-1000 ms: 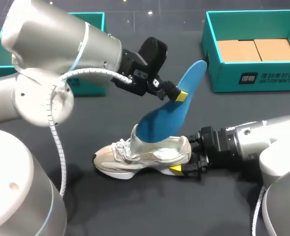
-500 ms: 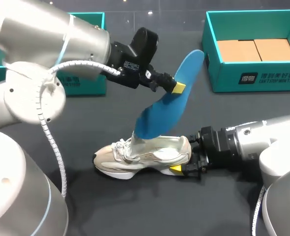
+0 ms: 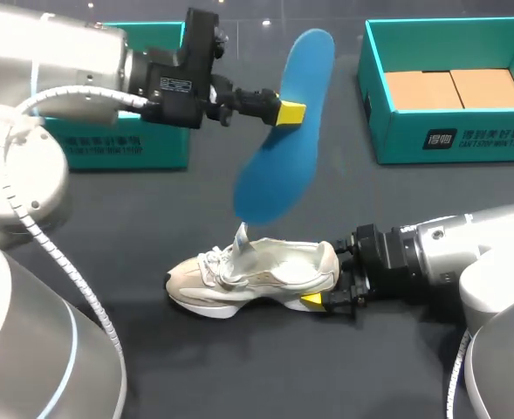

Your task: Take the shoe out of the shoebox, open the shoe tongue, remove and reinsert the insole, then place the shoe into the shoebox

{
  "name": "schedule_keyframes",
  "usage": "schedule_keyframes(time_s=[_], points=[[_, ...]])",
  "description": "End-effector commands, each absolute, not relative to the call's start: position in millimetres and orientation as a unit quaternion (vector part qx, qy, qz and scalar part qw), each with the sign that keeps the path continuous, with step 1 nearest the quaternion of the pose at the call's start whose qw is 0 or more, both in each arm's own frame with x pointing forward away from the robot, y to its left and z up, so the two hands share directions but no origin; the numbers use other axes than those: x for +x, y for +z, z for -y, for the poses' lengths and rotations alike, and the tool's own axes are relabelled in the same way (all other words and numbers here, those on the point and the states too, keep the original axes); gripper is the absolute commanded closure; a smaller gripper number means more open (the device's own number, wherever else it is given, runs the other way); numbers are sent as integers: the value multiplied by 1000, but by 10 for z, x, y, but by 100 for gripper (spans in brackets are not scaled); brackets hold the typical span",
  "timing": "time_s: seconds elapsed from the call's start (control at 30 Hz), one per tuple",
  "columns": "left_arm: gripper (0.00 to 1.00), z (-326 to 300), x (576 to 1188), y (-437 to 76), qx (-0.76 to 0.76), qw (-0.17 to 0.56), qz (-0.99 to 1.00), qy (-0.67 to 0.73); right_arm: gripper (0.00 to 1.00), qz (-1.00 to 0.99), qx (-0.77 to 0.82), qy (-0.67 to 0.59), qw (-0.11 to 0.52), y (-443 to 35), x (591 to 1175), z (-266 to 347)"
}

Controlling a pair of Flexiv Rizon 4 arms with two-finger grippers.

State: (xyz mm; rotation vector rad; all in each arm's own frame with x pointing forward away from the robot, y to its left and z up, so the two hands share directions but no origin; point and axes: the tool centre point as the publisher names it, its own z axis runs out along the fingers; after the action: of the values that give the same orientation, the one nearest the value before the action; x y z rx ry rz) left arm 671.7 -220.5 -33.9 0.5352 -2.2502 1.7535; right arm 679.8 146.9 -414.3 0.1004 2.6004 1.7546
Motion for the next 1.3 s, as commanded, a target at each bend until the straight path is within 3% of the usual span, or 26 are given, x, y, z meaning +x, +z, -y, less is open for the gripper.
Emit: schedule_keyframes(time_s=[0.03, 0.57, 0.9, 1.3], points=[[100, 1762, 6611, -96, 161, 142, 757, 617, 100, -830, 32, 557, 2, -4138, 6780, -1475], [100, 1762, 6611, -96, 161, 142, 757, 617, 100, -830, 32, 557, 2, -4138, 6780, -1475], [100, 1803, 6377, 282, 161, 140, 731, 648, 100, -830, 32, 557, 2, -4138, 6780, -1475], [100, 1787, 6218, 308, 150, 159, 733, 644, 100, -830, 32, 557, 2, -4138, 6780, -1475]])
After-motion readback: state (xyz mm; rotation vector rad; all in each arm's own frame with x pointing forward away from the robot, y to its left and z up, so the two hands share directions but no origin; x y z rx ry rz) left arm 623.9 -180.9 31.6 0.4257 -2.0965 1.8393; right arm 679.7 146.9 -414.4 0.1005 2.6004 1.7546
